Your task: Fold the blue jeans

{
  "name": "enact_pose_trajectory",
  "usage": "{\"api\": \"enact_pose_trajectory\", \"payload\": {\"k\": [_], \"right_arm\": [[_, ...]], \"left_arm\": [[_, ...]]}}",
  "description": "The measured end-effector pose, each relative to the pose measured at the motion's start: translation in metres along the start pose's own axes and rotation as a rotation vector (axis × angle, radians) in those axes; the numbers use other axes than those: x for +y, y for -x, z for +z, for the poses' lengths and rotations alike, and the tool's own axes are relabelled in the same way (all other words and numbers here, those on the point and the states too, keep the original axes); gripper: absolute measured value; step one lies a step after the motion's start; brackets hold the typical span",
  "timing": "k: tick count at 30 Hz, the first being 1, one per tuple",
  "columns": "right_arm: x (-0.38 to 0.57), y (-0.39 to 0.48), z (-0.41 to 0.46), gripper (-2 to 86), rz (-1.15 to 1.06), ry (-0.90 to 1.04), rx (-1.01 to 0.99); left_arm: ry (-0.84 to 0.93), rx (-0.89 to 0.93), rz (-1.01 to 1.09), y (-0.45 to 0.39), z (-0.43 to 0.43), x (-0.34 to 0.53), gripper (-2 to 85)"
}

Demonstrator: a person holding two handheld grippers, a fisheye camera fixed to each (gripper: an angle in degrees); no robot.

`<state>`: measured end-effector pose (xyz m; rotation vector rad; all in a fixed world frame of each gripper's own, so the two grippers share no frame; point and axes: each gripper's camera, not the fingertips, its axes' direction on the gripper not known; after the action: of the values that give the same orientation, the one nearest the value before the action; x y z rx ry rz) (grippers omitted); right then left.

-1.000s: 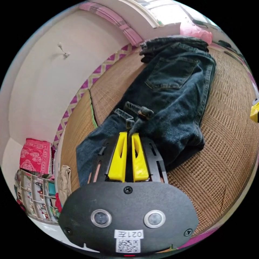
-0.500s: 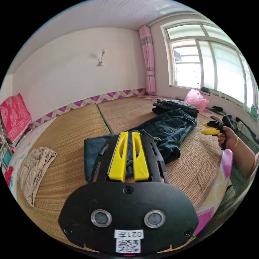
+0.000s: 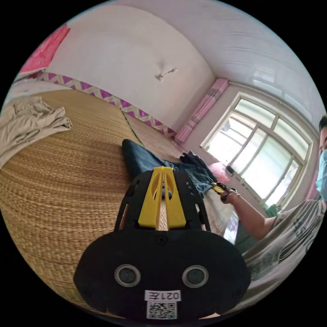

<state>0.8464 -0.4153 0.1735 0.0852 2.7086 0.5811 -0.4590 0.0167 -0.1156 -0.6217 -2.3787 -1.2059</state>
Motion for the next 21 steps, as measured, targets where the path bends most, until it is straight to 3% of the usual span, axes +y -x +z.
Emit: {"api": "enact_pose_trajectory", "payload": {"k": [5,7,10,14,18,21], "right_arm": [[0.068,0.241,0.009,3.2,-0.589,-0.077,0.208],[0.153,0.372,0.054,3.2,-0.961,-0.075,0.359],[0.282,0.479,0.134,3.3,-1.353,-0.022,0.453],[0.433,0.519,0.249,3.3,-1.701,0.145,0.526],[0.553,0.467,0.375,3.2,-1.937,0.427,0.691],[0.579,0.470,0.366,3.0,-2.020,0.206,0.727]], "left_arm": [[0.015,0.108,-0.049,0.055,-0.009,0.004,-0.9],[0.041,0.093,0.009,0.057,-0.008,0.005,-1.0],[0.037,0.074,0.043,0.066,-0.014,0.011,-1.0],[0.017,0.079,0.015,0.094,-0.026,0.020,-1.0],[-0.034,0.061,-0.034,0.130,-0.042,0.031,-0.9],[-0.062,0.084,-0.070,0.152,-0.048,0.038,-0.9]]}}
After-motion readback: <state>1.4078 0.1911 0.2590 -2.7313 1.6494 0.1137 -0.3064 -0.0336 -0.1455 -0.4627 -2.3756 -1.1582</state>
